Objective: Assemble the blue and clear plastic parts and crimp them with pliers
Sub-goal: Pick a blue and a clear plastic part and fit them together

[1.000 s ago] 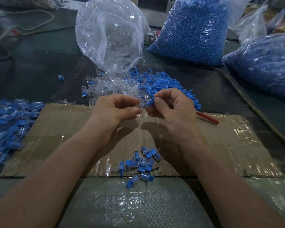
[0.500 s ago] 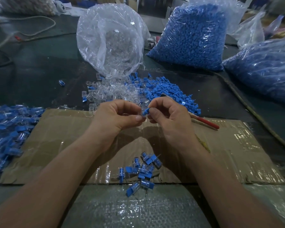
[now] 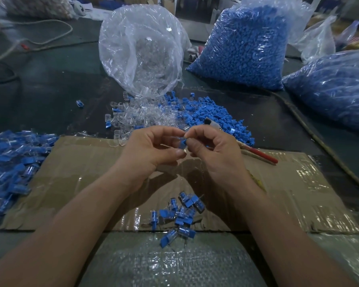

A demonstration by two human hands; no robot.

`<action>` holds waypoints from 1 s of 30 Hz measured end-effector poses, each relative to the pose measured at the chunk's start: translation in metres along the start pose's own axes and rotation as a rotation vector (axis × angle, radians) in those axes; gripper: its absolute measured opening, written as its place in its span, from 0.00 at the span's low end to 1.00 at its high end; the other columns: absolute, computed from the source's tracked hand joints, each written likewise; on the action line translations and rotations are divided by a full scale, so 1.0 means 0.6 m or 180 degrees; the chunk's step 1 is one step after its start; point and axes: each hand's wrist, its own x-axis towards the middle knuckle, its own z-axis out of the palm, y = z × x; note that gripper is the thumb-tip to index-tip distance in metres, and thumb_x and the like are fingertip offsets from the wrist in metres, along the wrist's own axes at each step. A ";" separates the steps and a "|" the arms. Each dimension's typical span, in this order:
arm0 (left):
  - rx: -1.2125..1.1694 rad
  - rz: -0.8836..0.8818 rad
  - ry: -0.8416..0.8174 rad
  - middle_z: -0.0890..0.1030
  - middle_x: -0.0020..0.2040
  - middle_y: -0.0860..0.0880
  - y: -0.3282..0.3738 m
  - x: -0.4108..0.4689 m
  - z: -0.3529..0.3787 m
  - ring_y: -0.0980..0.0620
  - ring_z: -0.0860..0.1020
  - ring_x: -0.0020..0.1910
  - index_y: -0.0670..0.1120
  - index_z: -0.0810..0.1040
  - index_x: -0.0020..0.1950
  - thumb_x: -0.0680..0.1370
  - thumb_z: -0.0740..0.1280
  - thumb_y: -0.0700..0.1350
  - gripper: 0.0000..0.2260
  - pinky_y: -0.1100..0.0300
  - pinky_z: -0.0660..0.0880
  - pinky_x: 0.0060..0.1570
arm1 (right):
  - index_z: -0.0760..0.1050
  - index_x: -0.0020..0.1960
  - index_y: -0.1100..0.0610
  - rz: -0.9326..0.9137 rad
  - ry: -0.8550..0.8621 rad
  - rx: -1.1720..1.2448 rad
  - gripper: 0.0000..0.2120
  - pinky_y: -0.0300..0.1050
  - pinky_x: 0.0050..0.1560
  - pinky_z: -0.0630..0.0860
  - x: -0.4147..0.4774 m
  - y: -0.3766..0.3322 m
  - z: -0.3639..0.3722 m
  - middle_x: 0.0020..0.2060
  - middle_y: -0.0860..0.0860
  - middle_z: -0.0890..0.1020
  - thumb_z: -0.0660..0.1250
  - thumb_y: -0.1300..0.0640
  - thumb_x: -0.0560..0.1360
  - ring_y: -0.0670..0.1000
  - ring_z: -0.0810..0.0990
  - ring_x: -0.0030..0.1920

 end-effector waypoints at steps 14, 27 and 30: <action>0.1507 0.1090 0.0503 0.78 0.36 0.56 -0.006 -0.006 0.007 0.68 0.75 0.31 0.52 0.78 0.43 0.67 0.73 0.35 0.13 0.75 0.69 0.29 | 0.75 0.47 0.58 0.1165 -0.0528 0.1614 0.04 0.38 0.35 0.79 0.001 -0.009 -0.005 0.37 0.52 0.82 0.66 0.60 0.72 0.48 0.82 0.35; 0.0775 0.0544 0.0218 0.82 0.34 0.51 0.002 -0.002 0.003 0.59 0.79 0.32 0.48 0.79 0.40 0.70 0.70 0.36 0.08 0.68 0.75 0.32 | 0.71 0.51 0.52 0.0629 -0.0517 0.0705 0.10 0.36 0.39 0.78 -0.002 -0.009 -0.009 0.36 0.48 0.82 0.67 0.60 0.72 0.47 0.83 0.40; 0.0834 0.0410 0.0104 0.82 0.32 0.52 0.001 0.000 0.003 0.59 0.79 0.29 0.47 0.79 0.39 0.68 0.71 0.37 0.06 0.69 0.75 0.30 | 0.70 0.48 0.51 0.0609 -0.0557 0.0595 0.09 0.36 0.39 0.78 -0.004 -0.006 -0.011 0.37 0.50 0.82 0.68 0.60 0.72 0.47 0.83 0.40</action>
